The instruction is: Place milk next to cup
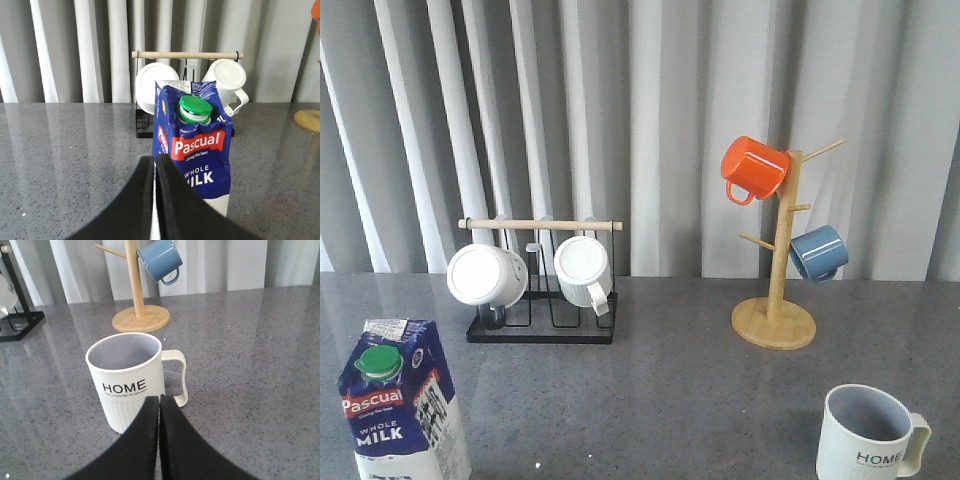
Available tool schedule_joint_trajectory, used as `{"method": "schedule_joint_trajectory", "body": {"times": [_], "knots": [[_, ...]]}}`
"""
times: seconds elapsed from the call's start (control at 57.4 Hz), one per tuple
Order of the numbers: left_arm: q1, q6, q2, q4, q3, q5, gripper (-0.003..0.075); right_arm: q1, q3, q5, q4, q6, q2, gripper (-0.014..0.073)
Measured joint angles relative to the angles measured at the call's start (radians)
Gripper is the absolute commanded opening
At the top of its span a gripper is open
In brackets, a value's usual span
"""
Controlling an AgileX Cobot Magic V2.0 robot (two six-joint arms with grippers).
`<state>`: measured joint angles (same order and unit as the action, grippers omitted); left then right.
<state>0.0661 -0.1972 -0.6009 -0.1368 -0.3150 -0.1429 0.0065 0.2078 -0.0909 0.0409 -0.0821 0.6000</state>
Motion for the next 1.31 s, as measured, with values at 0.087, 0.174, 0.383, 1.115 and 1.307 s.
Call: {"method": "schedule_joint_trajectory", "body": {"times": [0.087, 0.174, 0.383, 1.115, 1.307], "knots": [[0.001, 0.000, 0.000, 0.000, 0.000, -0.017, -0.0006, 0.000, 0.000, -0.001, 0.050, -0.047, 0.000, 0.0004], [0.001, -0.001, 0.000, 0.000, 0.000, -0.043, -0.0006, 0.000, 0.000, -0.016, 0.100, -0.067, 0.000, 0.0004], [0.001, -0.036, 0.000, 0.026, 0.000, -0.058, 0.0004, 0.000, 0.000, -0.021, 0.129, -0.055, 0.000, 0.0013], [0.001, -0.068, -0.001, 0.061, 0.000, -0.057, 0.0544, 0.000, 0.000, 0.000, 0.070, 0.151, 0.000, 0.0589], [0.001, -0.068, -0.001, 0.061, 0.000, -0.057, 0.0540, 0.000, 0.000, 0.000, 0.070, 0.153, 0.000, 0.0573]]}}
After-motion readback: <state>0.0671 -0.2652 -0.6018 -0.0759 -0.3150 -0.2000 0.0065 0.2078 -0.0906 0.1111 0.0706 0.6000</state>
